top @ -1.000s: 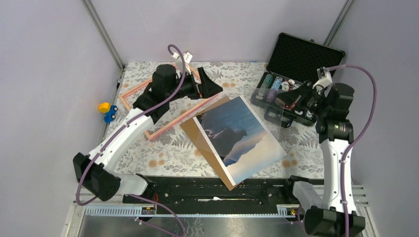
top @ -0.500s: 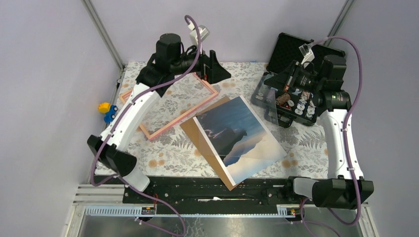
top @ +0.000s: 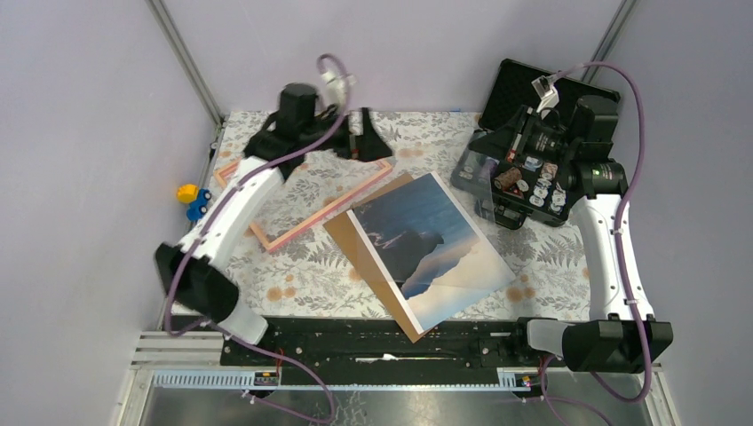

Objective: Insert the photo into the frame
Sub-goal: Pick up the photo frame item at the center of the board.

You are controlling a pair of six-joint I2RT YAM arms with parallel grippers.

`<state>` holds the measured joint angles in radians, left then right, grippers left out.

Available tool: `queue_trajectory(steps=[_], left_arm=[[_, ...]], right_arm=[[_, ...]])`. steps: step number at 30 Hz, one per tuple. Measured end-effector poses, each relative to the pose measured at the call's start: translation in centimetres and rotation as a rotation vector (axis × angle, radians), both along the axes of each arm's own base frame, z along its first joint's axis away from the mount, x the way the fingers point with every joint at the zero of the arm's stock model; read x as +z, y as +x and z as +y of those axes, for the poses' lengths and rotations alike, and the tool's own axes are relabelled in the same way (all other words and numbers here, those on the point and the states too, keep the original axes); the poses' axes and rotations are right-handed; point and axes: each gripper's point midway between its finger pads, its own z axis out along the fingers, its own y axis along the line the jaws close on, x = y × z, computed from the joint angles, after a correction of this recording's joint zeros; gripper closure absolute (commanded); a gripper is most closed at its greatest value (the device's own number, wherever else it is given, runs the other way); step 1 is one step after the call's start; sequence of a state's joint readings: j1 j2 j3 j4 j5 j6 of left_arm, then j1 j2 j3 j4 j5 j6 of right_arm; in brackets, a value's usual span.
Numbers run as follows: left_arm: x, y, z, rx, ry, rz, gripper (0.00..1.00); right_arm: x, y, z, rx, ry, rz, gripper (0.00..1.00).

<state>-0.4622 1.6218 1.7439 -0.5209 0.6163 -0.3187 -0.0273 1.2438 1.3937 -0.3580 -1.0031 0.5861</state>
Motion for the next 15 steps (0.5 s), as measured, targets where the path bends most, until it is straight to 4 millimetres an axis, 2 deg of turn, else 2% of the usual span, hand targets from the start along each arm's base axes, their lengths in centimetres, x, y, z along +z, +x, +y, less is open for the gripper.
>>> queue_trajectory(steps=[2,5,7,9,15], left_arm=[[-2.7,-0.2,4.3,0.142,-0.027,0.111,0.01],[-5.2,0.1,10.9,0.367,-0.100,0.189,0.01],[-6.8,-0.1,14.1,0.472,-0.169,0.213,0.01],[-8.8,-0.7,14.9,0.489,-0.233,0.262,0.01],[-14.7,-1.2,13.7,0.405,-0.326,0.401,0.01]], right_arm=[[0.4,0.2,0.0,-0.004,0.012,-0.007,1.00],[1.0,0.6,0.1,-0.006,0.036,-0.020,1.00],[1.2,1.1,0.3,-0.004,0.060,-0.018,1.00],[1.0,1.7,0.3,-0.006,0.075,-0.006,1.00],[0.0,2.4,0.3,-0.012,0.098,0.043,1.00]])
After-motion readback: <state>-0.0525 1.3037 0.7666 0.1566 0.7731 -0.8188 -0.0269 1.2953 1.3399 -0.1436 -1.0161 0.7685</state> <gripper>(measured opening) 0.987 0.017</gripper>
